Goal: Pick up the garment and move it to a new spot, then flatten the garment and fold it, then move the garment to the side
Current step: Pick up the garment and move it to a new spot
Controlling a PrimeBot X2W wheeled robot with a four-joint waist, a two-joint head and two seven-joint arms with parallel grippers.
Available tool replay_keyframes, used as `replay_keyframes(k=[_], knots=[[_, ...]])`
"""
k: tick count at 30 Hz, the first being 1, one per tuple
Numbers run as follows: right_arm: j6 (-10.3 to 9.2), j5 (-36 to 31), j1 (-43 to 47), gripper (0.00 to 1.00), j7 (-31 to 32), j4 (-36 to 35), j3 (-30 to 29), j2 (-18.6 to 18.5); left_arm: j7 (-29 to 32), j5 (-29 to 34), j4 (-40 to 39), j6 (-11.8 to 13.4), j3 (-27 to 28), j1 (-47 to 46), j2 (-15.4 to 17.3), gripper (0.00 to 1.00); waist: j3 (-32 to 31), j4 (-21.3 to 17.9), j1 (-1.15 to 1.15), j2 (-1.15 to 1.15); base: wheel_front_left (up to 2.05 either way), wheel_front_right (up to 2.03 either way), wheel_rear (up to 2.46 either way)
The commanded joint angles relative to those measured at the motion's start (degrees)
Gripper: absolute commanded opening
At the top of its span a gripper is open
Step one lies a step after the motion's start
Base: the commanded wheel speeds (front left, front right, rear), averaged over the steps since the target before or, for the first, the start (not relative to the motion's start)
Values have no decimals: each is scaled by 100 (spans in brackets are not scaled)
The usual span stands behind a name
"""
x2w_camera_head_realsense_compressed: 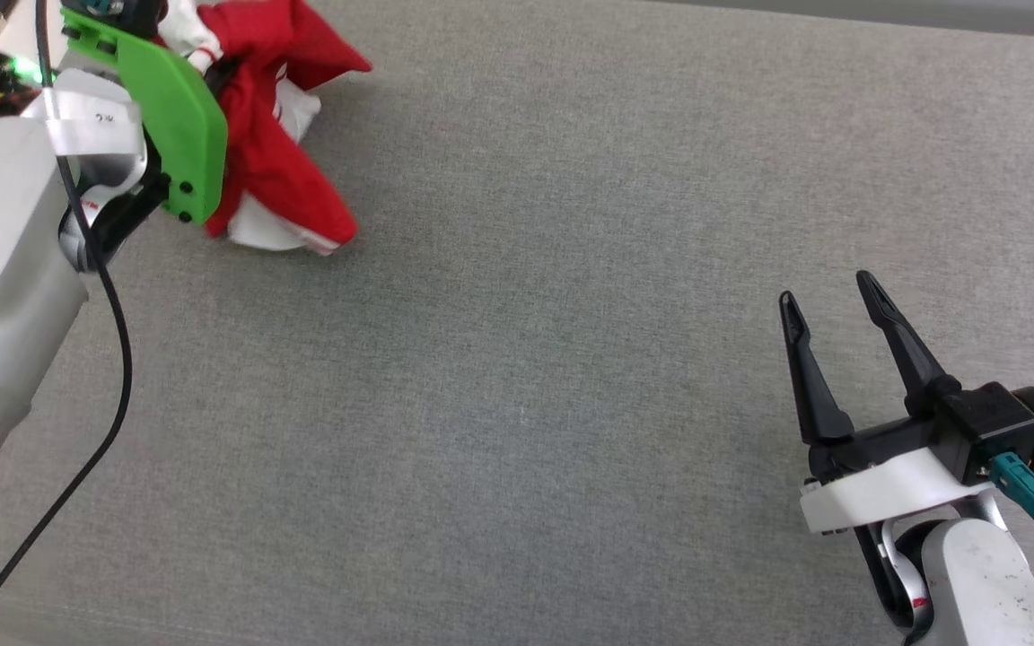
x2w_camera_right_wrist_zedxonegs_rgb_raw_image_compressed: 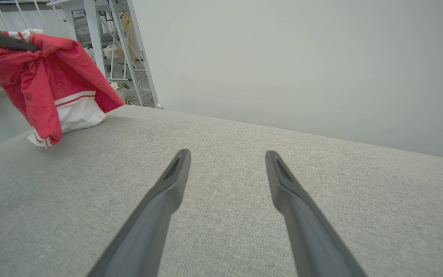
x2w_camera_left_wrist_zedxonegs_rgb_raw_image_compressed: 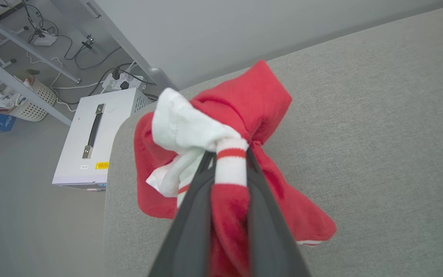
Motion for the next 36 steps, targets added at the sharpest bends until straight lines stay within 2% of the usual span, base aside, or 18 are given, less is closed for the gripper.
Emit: replay_keyframes(k=[1,8,15,23,27,31,36], knots=[[-4,15,67,100,-28,-7,-29,29,-113,132,-123,-15,-53,-221,-46,0,-192,-104,0,0,0,0,0],[-4,35,13,100,-28,-59,-61,141,-334,570,-652,3,-282,-804,-512,0,-191,-509,0,0,0,0,0],[-4,39,-52,100,-28,-126,-162,214,-502,999,-919,40,-714,-1024,-1273,0,40,-981,0,0,0,0,0],[-4,60,-102,100,-28,-231,-445,238,-985,1204,-117,22,-1538,-311,-2495,0,246,-1256,0,0,0,0,0],[-4,114,-118,100,-28,-269,-637,239,-1206,1127,351,1,-1861,184,-2968,0,314,-1306,0,0,0,0,0],[-4,162,-138,100,-28,-280,-782,240,-1228,1226,578,-11,-2095,616,-3179,0,382,-1331,0,0,0,0,0],[-4,176,-192,100,-28,-255,-796,240,-920,1422,304,-14,-2165,1183,-3231,0,450,-1394,0,0,0,0,0]])
